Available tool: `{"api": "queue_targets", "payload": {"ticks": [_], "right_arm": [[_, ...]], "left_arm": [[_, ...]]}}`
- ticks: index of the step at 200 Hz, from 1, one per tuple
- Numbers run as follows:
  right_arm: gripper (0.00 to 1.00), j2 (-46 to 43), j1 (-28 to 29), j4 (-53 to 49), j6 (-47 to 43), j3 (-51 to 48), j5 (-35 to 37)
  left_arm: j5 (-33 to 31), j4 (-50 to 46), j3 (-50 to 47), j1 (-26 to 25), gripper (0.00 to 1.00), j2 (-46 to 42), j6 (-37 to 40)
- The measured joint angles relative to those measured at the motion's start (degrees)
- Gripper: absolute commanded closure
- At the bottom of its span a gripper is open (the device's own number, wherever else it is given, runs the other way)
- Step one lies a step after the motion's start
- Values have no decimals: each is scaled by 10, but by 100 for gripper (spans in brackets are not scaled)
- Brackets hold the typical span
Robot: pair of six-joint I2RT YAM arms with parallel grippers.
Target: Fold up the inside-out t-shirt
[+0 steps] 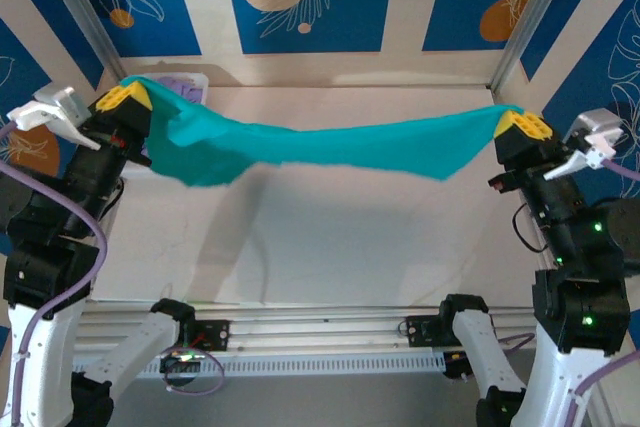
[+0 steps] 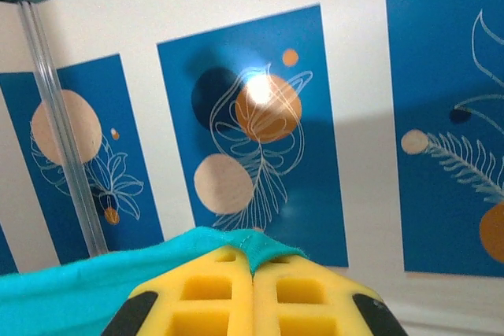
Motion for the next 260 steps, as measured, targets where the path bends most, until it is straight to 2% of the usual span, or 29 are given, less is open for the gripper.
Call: {"api": "queue_targets", "payload": {"ticks": [26,54,74,83,95,114,122,128,133,155,170,184,197,211,231,260], "right_arm": [[100,11,0,-2,-16,7,14],[100,52,0,21,-30,-30,29],[100,103,1,63,-34,-87,37],[100,136,4,84,-35,-113,41],[100,184,9,114,-36,-138,48],[100,297,21,166,-36,-154,58],[100,356,28,194,-35,-152,66],[96,401,33,209,-35,-144,70],[92,448,37,219,-35,-131,73],[73,660,46,225,-27,-12,87],[67,793,49,209,-18,88,105],[66,862,49,178,-16,141,120],[63,876,49,141,-15,144,131],[60,861,50,113,-13,125,139],[59,779,50,75,-5,45,144],[56,612,49,43,35,-113,145]], "left_arm": [[-17,5,8,0,100,37,3],[-48,26,1,0,100,124,18],[-71,60,-24,0,100,200,26],[-80,79,-38,0,95,240,29],[-92,99,-53,1,94,299,32],[-105,137,-51,5,87,409,32],[-109,150,-38,9,78,466,33],[-113,158,-19,11,68,515,33],[-116,161,0,14,65,552,31],[-117,150,152,27,53,746,24],[-113,113,283,36,42,868,19],[-104,73,349,43,39,928,12],[-91,40,352,47,36,935,1],[-70,40,296,49,35,898,-15],[-24,81,96,49,33,758,-55],[25,200,-201,37,33,516,-132]]}}
